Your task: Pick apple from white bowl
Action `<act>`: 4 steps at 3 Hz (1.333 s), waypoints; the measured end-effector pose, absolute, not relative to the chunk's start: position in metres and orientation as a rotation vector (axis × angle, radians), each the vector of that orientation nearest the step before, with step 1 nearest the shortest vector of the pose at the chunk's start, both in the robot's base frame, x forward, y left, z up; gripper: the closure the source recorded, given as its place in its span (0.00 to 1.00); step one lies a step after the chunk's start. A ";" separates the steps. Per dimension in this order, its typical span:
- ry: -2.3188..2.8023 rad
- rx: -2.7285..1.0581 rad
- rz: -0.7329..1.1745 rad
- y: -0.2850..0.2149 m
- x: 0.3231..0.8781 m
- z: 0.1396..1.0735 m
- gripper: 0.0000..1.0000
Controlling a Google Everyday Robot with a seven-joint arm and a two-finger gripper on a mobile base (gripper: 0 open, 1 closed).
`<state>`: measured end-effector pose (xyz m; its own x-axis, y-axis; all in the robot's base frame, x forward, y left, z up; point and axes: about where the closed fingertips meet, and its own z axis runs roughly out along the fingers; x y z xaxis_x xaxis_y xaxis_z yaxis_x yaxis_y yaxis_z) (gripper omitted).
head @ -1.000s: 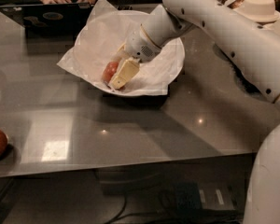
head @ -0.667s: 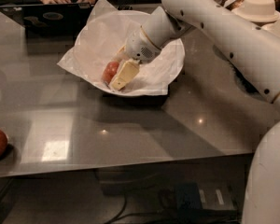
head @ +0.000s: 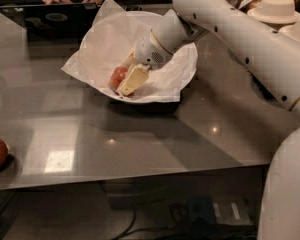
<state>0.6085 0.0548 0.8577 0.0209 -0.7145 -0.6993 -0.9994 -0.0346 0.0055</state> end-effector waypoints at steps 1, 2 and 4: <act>1.752 -1.796 0.743 0.054 0.609 0.855 0.99; 1.751 -1.795 0.743 0.054 0.609 0.855 1.00; 1.670 -1.708 0.773 0.042 0.602 0.885 1.00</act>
Offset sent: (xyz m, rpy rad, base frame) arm 0.0007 -0.0007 -0.0023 -0.0001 0.0051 -0.0056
